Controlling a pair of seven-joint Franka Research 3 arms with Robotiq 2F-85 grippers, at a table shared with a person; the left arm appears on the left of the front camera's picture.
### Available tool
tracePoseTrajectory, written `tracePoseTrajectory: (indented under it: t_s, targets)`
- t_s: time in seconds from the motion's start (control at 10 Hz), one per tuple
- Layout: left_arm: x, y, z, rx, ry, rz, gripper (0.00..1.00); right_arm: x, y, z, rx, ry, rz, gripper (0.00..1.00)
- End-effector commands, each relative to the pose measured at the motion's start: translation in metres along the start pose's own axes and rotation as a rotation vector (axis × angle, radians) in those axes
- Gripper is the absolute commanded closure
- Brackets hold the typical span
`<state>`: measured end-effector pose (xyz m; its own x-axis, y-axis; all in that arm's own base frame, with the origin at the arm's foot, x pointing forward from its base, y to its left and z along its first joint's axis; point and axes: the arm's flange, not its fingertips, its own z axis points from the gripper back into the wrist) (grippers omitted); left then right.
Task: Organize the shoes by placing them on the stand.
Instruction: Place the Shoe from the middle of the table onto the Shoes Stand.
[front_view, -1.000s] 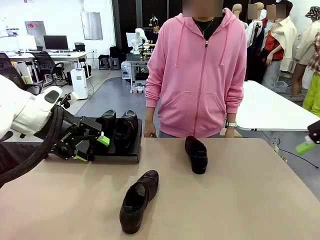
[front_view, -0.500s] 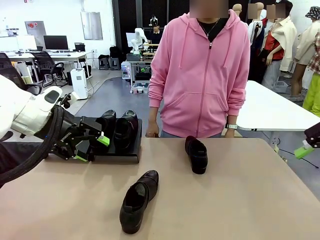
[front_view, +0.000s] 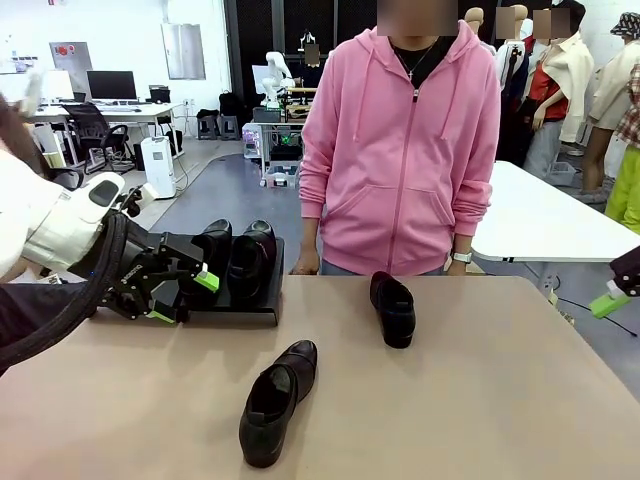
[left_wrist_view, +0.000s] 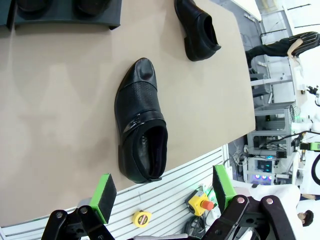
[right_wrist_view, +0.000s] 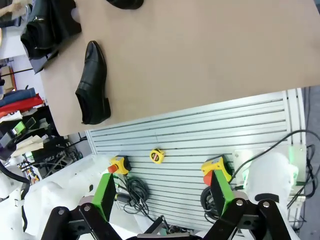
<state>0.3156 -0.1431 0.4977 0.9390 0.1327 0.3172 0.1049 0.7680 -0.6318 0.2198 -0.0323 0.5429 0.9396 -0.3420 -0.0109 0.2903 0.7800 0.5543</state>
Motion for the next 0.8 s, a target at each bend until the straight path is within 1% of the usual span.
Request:
tracePoseTrajectory:
  t_s: [0.0,0.4,0.5,0.6,0.7]
  targets:
    - [-0.002,0.0,0.002,0.004,0.002,0.005,0.0,-0.002,0.005,0.003,0.029,0.005,-0.015,0.0]
    - [0.0,0.0,0.0,0.0,0.0,0.0,0.0,-0.002,0.005,0.003,0.029,0.005,-0.015,0.0]
    - [-0.01,-0.033,-0.014,0.13,0.027,0.075,0.0,-0.002,0.005,0.003,0.029,0.005,-0.015,0.0]
    - [-0.007,-0.067,-0.055,0.22,0.09,0.069,0.0,-0.002,0.005,0.003,0.029,0.005,-0.015,0.0]
    - [0.005,-0.093,-0.093,0.282,0.163,0.069,0.0,-0.002,0.005,0.003,0.029,0.005,-0.015,0.0]
